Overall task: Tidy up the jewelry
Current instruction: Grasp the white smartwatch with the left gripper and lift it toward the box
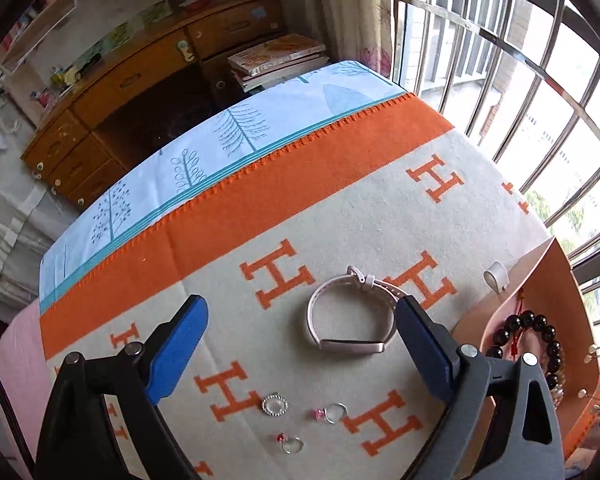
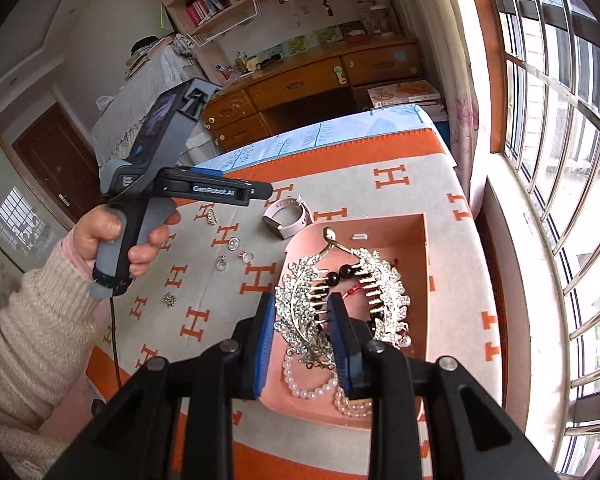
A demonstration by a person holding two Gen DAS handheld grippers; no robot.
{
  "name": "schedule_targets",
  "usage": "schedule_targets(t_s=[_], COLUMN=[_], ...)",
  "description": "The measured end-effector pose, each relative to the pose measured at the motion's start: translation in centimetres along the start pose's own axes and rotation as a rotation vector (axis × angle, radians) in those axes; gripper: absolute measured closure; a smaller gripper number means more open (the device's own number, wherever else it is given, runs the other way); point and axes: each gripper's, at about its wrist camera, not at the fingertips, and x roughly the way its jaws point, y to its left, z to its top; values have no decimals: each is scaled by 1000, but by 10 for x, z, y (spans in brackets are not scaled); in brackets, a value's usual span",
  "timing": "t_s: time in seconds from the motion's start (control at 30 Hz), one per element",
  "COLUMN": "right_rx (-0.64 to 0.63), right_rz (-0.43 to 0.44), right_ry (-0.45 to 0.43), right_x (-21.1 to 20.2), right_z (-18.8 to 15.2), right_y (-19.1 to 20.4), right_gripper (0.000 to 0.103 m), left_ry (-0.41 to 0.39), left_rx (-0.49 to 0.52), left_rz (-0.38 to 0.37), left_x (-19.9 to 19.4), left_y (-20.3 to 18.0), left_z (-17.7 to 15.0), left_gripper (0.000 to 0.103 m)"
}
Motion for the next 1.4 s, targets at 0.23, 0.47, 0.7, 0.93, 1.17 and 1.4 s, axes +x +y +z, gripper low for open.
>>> schedule_targets(t_s=[0.23, 0.47, 0.7, 0.93, 1.17, 1.4], right_rx=[-7, 17, 23, 35, 79, 159], right_rz=[24, 42, 63, 58, 47, 47], right_ry=[14, 17, 32, 36, 1, -58], right_x=[7, 10, 16, 19, 8, -10], right_z=[-1, -1, -2, -1, 3, 3], right_y=[-5, -14, -16, -14, -19, -29], right_gripper=[77, 77, 77, 77, 77, 77], left_ry=[0, 17, 97, 116, 82, -36], left_rx=[213, 185, 149, 50, -88, -73], left_rz=[46, -60, -59, -107, -145, -223], left_x=[22, 24, 50, 50, 15, -62], left_y=[-29, -10, 3, 10, 13, -8], left_z=[9, 4, -7, -10, -24, -35], left_gripper=[14, 26, 49, 100, 101, 101])
